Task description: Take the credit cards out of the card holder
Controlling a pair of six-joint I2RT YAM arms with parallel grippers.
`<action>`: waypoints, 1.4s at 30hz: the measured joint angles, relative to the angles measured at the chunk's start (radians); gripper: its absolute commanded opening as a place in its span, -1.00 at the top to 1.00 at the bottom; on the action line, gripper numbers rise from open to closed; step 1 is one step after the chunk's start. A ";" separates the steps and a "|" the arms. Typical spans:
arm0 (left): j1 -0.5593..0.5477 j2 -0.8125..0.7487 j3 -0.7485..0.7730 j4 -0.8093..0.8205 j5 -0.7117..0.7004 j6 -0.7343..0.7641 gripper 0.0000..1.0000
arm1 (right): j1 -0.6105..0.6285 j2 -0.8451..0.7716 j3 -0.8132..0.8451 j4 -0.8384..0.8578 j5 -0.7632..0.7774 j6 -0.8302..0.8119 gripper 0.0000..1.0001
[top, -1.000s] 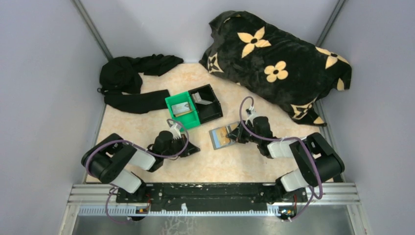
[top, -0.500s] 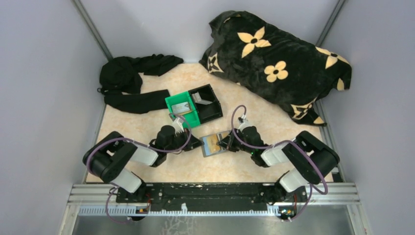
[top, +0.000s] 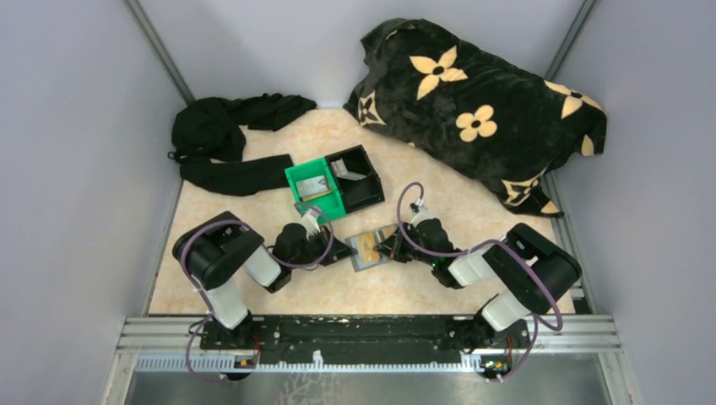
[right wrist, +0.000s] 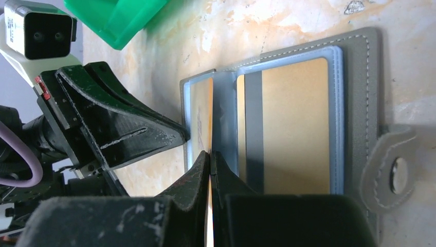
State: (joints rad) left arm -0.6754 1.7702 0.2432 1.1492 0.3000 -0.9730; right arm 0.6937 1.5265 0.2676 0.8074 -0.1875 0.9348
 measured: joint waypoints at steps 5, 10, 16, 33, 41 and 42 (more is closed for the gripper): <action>-0.007 -0.039 -0.002 -0.052 -0.041 0.001 1.00 | 0.000 -0.046 0.002 -0.058 0.018 -0.028 1.00; -0.010 -0.056 -0.002 -0.080 -0.062 0.004 1.00 | -0.024 -0.110 0.002 -0.139 0.035 -0.070 1.00; -0.010 -0.050 -0.002 -0.092 -0.072 0.006 1.00 | -0.120 -0.187 0.002 -0.229 0.045 -0.125 1.00; -0.010 -0.052 0.018 -0.119 -0.070 0.029 1.00 | -0.147 -0.101 -0.011 -0.161 -0.021 -0.148 0.76; -0.010 -0.050 0.020 -0.118 -0.064 0.032 1.00 | -0.147 -0.097 -0.013 -0.140 -0.035 -0.148 1.00; -0.010 -0.049 0.021 -0.118 -0.063 0.032 1.00 | -0.147 -0.097 -0.013 -0.137 -0.038 -0.148 1.00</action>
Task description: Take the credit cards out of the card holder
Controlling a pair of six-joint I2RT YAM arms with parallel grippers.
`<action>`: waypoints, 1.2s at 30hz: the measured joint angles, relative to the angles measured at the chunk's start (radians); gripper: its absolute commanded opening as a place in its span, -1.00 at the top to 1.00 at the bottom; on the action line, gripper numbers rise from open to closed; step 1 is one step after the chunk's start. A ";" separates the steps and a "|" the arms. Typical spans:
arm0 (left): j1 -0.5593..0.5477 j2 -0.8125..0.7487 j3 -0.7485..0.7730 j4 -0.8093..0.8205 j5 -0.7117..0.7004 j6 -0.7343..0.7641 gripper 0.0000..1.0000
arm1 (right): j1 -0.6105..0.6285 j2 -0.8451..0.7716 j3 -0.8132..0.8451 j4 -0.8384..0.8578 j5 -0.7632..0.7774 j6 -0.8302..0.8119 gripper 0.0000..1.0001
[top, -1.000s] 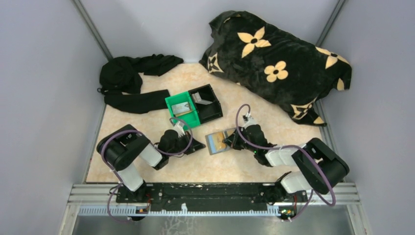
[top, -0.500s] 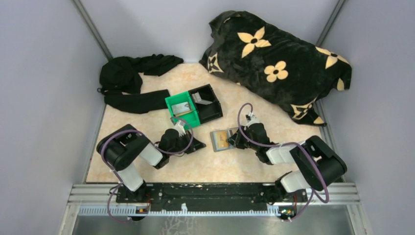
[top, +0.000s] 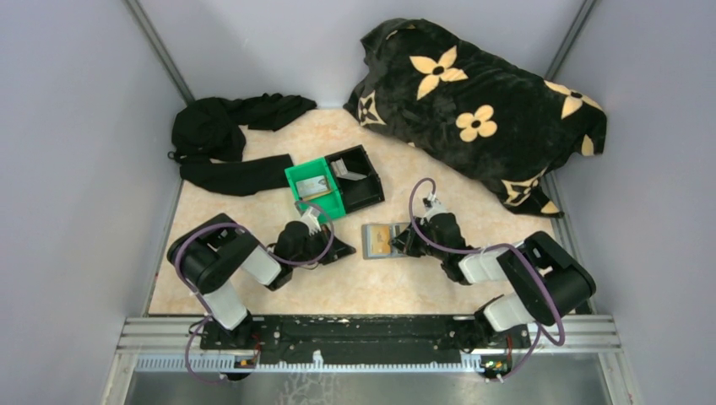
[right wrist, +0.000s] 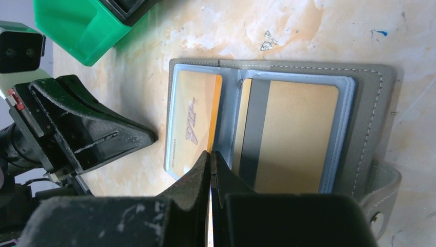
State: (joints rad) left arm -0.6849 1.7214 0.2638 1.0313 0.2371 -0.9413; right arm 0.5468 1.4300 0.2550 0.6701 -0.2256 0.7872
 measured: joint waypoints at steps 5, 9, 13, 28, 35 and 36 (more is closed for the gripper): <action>0.000 0.006 0.003 0.003 0.005 0.000 1.00 | 0.000 0.000 -0.012 0.027 -0.014 0.000 1.00; 0.000 0.006 0.003 0.005 0.006 0.000 1.00 | -0.008 -0.001 -0.025 0.045 -0.030 0.001 1.00; 0.000 0.006 0.003 0.005 0.006 0.003 1.00 | -0.041 -0.022 -0.039 0.036 -0.038 -0.002 1.00; 0.000 0.003 0.021 -0.018 0.026 0.020 1.00 | -0.077 -0.119 -0.043 -0.067 -0.043 -0.072 0.55; -0.030 -0.127 0.061 -0.159 0.024 0.059 1.00 | -0.079 -0.047 -0.043 -0.004 -0.068 -0.067 1.00; -0.036 -0.148 0.078 -0.176 0.024 0.065 1.00 | -0.079 -0.041 -0.043 0.001 -0.071 -0.064 1.00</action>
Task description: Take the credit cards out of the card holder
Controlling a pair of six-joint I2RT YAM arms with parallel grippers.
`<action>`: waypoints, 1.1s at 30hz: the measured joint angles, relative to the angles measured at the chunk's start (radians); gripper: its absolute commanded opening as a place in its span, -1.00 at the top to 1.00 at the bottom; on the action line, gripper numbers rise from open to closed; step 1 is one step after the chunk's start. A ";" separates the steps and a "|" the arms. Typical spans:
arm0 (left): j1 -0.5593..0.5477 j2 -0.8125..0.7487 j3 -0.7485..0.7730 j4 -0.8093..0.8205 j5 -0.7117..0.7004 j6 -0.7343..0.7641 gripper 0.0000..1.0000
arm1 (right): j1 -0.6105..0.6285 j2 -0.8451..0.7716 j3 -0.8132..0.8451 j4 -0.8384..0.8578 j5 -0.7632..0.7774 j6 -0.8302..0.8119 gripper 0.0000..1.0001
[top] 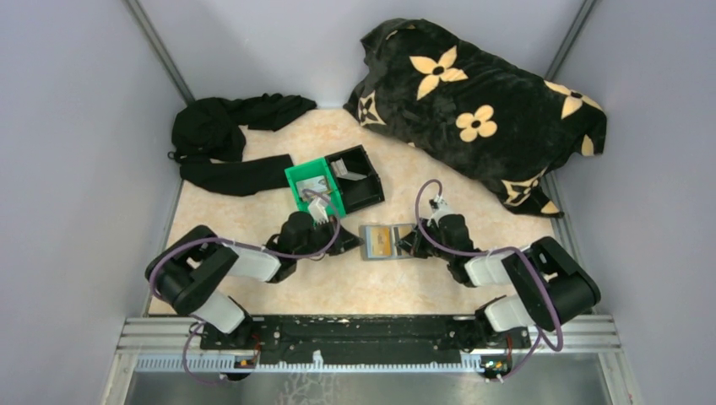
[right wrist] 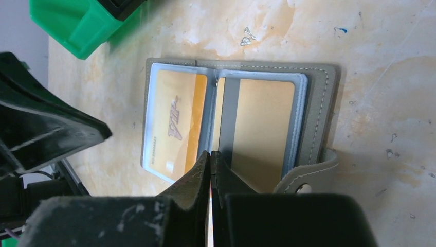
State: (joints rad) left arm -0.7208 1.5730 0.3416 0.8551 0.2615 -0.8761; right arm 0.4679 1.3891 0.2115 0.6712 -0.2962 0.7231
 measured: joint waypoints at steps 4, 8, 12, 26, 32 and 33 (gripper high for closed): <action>-0.016 -0.019 0.074 -0.028 0.003 0.014 1.00 | 0.000 0.016 -0.001 0.026 -0.011 0.003 1.00; -0.026 0.041 0.134 -0.025 0.012 0.016 1.00 | 0.000 0.025 -0.002 0.048 -0.019 0.010 1.00; -0.031 0.137 0.151 -0.034 0.020 0.016 1.00 | 0.000 0.025 -0.010 0.060 -0.022 0.014 1.00; -0.030 0.208 0.121 0.019 0.031 0.008 1.00 | 0.000 0.059 -0.014 0.119 -0.055 0.021 0.28; -0.030 0.252 0.122 0.089 0.054 -0.007 1.00 | 0.000 0.117 0.023 0.143 -0.078 -0.001 0.28; -0.030 0.258 0.122 0.098 0.057 -0.011 1.00 | 0.000 0.129 0.035 0.142 -0.082 -0.010 0.28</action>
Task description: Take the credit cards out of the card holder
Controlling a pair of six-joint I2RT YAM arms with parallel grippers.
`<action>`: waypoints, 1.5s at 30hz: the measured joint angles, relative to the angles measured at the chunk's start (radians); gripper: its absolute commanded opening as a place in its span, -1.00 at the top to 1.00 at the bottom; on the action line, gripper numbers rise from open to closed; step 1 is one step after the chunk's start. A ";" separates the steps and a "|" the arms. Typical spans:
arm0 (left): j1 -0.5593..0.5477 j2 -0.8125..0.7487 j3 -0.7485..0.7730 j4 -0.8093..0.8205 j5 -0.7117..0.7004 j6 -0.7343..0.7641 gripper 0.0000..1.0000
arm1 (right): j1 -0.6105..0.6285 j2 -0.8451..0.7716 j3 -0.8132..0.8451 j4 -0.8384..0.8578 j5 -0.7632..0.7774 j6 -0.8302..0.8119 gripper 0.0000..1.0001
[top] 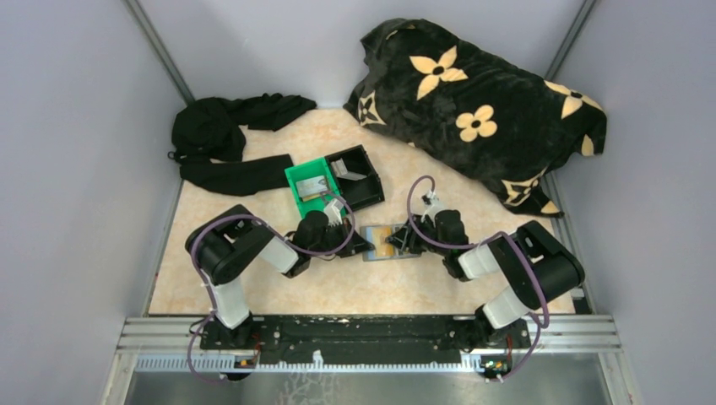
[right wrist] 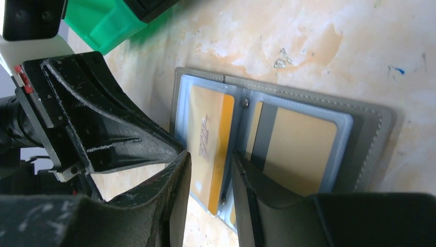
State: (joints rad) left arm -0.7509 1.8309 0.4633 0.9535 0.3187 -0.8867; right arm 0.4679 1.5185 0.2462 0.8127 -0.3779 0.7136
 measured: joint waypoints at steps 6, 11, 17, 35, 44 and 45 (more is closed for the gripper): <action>0.000 0.011 0.000 0.019 0.006 -0.011 1.00 | 0.000 0.036 0.027 0.003 -0.019 -0.024 0.68; 0.000 0.013 0.000 0.021 0.007 -0.011 1.00 | -0.002 0.050 0.027 0.006 -0.020 -0.023 0.95; 0.000 0.020 0.000 0.031 0.011 -0.014 1.00 | -0.006 0.050 0.027 0.007 -0.020 -0.019 0.63; 0.000 0.024 0.000 0.034 0.011 -0.018 1.00 | -0.048 0.088 -0.024 0.152 -0.104 0.043 0.86; 0.000 0.027 0.000 0.037 0.011 -0.020 1.00 | -0.053 0.120 -0.038 0.248 -0.130 0.085 1.00; 0.000 0.027 0.000 0.039 0.012 -0.021 1.00 | -0.054 0.120 -0.039 0.252 -0.131 0.086 1.00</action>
State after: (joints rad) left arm -0.7506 1.8584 0.4633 0.9924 0.3305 -0.9081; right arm 0.4137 1.6386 0.2073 1.0645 -0.5091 0.7994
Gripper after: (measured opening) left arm 0.005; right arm 0.009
